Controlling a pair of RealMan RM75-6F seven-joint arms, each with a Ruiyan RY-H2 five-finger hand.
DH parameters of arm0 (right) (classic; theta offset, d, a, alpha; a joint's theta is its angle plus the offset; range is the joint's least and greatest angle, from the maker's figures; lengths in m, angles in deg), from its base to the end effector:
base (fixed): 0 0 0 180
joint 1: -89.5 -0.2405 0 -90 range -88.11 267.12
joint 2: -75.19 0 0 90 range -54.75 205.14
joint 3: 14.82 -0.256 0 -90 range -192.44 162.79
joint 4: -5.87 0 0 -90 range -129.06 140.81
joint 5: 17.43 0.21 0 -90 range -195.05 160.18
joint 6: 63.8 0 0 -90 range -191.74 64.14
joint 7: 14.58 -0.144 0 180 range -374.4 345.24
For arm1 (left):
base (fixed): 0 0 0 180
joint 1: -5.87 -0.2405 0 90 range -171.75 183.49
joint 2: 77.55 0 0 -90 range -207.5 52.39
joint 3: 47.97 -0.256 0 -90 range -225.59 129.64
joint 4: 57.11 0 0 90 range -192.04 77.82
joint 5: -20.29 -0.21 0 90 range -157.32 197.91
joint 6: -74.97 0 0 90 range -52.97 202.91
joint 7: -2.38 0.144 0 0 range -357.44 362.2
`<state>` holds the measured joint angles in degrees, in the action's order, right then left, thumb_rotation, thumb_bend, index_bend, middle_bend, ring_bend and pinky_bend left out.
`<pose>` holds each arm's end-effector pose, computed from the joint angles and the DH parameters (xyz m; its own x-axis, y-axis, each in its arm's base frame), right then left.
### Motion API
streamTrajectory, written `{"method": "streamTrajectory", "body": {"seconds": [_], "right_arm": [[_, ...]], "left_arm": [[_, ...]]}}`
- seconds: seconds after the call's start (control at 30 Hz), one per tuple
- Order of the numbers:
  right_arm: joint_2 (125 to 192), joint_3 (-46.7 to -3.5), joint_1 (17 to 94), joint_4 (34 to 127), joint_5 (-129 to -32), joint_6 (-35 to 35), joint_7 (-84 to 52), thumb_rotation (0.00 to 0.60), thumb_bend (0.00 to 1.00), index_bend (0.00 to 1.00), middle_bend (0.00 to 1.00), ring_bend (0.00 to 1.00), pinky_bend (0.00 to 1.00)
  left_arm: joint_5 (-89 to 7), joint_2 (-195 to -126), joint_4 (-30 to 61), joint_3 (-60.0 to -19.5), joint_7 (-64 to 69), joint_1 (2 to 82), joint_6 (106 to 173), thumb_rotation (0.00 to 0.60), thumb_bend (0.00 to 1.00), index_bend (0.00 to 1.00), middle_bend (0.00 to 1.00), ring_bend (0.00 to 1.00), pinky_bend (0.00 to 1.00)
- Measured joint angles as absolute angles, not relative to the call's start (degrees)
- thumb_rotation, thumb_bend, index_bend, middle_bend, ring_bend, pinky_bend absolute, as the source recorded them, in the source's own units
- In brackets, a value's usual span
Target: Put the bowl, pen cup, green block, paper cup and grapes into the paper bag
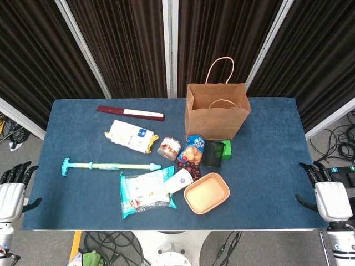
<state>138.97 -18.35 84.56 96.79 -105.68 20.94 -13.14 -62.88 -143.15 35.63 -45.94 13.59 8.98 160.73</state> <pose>-0.3102 -0.1842 0.1620 0.4483 0.0077 0.8939 -0.8927 -0.0483 0.4481 -0.3197 0.1679 0.1522 0.5361 0.0311 0.8436 0.8414 0.0620 -0.5369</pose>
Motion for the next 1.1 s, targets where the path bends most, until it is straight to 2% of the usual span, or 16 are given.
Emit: {"method": "streamTrajectory", "body": {"seconds": [0.4,0.6,0.83,1.1], "right_arm": [[138.6,-17.5,83.8,95.7,-110.2,22.4,-17.6,0.600,0.08,0.21,0.26,0.10,0.25],[138.6,-16.9,81.2,95.6,-115.2,21.5,-18.7,0.600,0.10,0.31,0.32,0.10,0.24],[140.6,-15.5,74.0,95.6,-120.8,12.6,-17.7,0.600,0.11,0.42,0.36,0.10,0.23],[147.9,-14.1,66.7,92.8,-122.8,1.9,-15.5,0.600,0.11,0.43,0.36,0.10,0.23]], "left_arm": [[-63.4,-143.4,35.9,-46.0,13.8,8.7,161.6,0.600,0.00,0.24,0.23,0.15,0.20],[-63.7,-143.5,36.1,-45.9,13.7,8.7,161.8,0.600,0.00,0.24,0.23,0.15,0.20],[-64.4,-143.4,35.8,-46.2,13.1,8.4,162.3,0.600,0.00,0.24,0.23,0.15,0.20],[-64.7,-143.2,35.1,-46.3,11.9,8.5,162.0,0.600,0.00,0.24,0.23,0.15,0.20]]}}
